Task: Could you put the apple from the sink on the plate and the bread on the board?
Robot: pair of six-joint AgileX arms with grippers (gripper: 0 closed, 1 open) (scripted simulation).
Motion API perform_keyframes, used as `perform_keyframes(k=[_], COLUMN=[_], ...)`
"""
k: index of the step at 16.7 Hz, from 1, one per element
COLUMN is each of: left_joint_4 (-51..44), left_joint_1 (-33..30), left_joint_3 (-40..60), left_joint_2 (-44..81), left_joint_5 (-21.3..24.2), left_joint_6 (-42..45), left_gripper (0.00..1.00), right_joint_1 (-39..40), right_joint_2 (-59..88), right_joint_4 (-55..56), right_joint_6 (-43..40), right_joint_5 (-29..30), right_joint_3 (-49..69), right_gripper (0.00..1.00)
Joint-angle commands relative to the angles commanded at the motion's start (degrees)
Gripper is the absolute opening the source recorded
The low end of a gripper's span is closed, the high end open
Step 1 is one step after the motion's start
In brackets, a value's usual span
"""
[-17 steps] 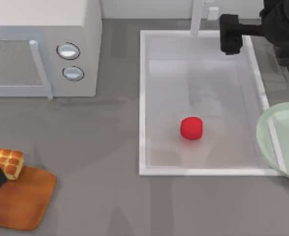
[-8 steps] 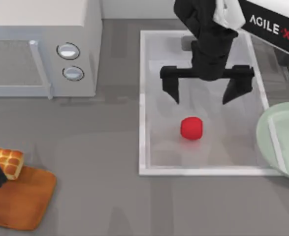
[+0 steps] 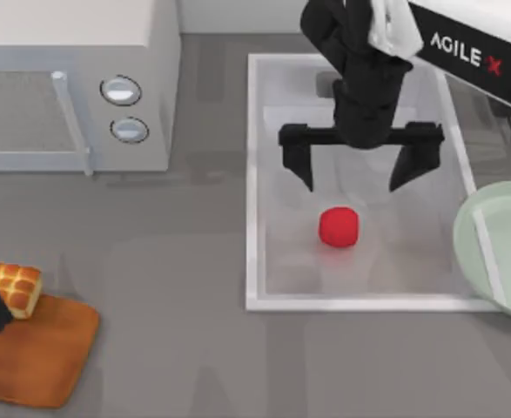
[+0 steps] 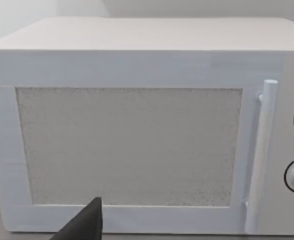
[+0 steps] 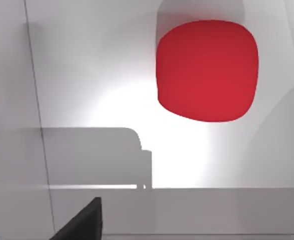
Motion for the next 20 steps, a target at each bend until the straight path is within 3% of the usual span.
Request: perform_keyframes(k=[10, 16, 20], left_joint_4=[0.0, 0.0, 0.0], left_joint_1=[0.0, 0.0, 0.0], left_joint_3=[0.0, 0.0, 0.0], left_joint_2=[0.0, 0.0, 0.0], left_joint_5=[0.0, 0.0, 0.0], left_joint_6=[0.0, 0.0, 0.0], left_gripper=[1.0, 1.0, 1.0], right_joint_1=[0.31, 0.37, 0.37], right_joint_2=[10.04, 11.3, 11.3], right_joint_4=[23.02, 25.01, 25.01], right_joint_6=[0.19, 0.23, 0.23], right_joint_5=[0.13, 0.15, 0.15], right_joint_3=[-12.34, -13.65, -13.65], right_gripper=[1.0, 1.0, 0.7])
